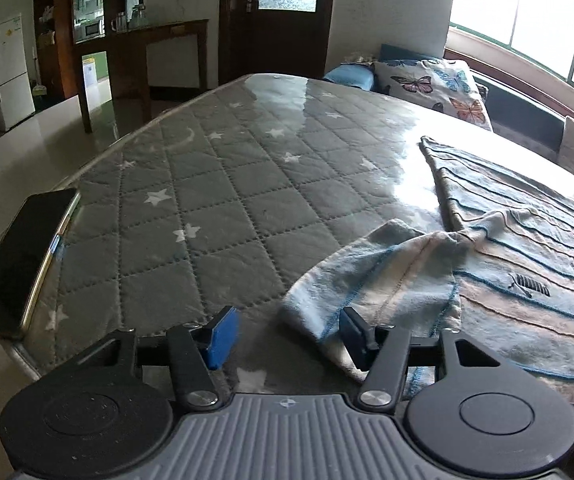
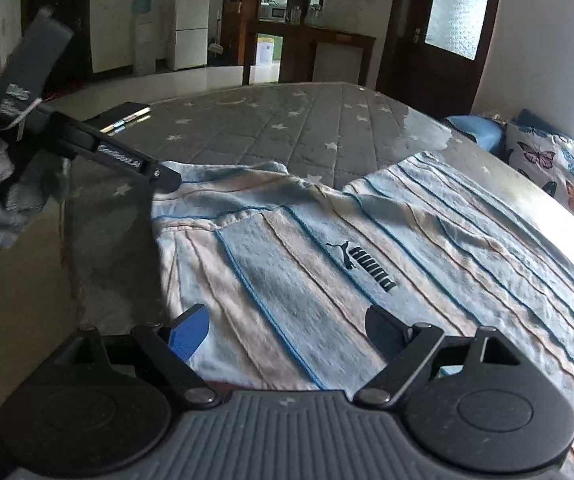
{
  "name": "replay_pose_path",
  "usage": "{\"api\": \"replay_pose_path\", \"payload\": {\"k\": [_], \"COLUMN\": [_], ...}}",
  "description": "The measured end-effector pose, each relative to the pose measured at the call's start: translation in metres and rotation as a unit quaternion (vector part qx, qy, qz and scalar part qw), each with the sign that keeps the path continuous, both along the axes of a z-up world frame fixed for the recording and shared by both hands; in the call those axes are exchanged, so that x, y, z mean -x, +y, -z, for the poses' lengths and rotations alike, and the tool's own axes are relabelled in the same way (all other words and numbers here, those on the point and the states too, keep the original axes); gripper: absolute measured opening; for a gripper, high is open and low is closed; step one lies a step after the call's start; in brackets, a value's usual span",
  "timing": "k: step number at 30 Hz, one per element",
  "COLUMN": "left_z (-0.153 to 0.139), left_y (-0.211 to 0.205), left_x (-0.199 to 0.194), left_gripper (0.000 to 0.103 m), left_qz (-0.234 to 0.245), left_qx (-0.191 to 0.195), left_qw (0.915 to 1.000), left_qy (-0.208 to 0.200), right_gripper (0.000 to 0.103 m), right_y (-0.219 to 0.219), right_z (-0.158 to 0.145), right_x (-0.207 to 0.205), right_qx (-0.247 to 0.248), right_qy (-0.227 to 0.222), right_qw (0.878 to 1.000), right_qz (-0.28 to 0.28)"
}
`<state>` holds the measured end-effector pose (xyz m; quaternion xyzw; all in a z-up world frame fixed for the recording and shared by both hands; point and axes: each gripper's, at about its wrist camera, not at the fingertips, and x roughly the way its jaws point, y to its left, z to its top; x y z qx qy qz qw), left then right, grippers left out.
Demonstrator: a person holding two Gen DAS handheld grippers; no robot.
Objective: Fold clothes
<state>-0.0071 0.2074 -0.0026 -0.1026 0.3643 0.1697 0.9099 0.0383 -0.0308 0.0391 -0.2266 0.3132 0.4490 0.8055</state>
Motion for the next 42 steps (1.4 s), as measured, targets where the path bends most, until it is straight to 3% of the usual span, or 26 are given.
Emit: {"api": "replay_pose_path", "payload": {"k": [3,10,16,18,23,26,30,35,38,42], "left_z": [0.0,-0.004,-0.003,-0.002,-0.001,-0.003,-0.022,-0.053,-0.063,-0.062], "left_y": [0.0,0.001,-0.002,-0.003,-0.005,-0.007,-0.014,-0.041,-0.063,-0.096], "left_x": [0.001,0.005,0.003,0.002,0.001,0.001,0.006,0.019,0.024,0.028], "left_gripper": [0.049,0.049,0.048,0.034,0.01,0.006,0.005,0.005,0.005,0.005], "left_qz": [-0.001,-0.015,-0.014,-0.013,-0.008,-0.005,0.015,0.092,0.162,0.255], "left_qx": [0.003,0.022,0.024,0.024,0.024,0.025,0.032,0.024,0.025,0.014], "left_qw": [1.0,0.9996,0.9995,0.9995,0.9994,0.9991,0.9968,0.9859,0.9731,0.9525], "left_qy": [-0.004,-0.01,-0.013,-0.015,-0.022,-0.033,-0.071,-0.138,-0.162,-0.166], "right_gripper": [0.087,0.087,0.087,0.087,0.087,0.087,0.087,0.087,0.087,0.087], "right_y": [0.01,0.032,0.054,0.052,0.035,0.031,0.036,0.028,0.011,-0.02], "right_z": [0.007,-0.003,0.009,0.006,-0.005,0.0,0.008,0.001,-0.007,-0.015], "right_x": [0.002,0.002,0.001,0.005,-0.001,-0.01,-0.011,-0.012,-0.016,-0.022], "right_qx": [0.007,-0.005,0.001,0.001,-0.005,-0.004,-0.003,-0.008,-0.012,-0.012], "right_qy": [0.005,-0.011,0.007,0.002,-0.006,0.005,0.021,0.012,0.005,-0.004], "right_qw": [1.0,1.0,0.999,0.999,1.0,1.0,1.0,1.0,0.999,0.997], "right_qz": [-0.007,-0.022,-0.033,-0.037,-0.006,0.023,0.02,0.025,0.047,0.081]}}
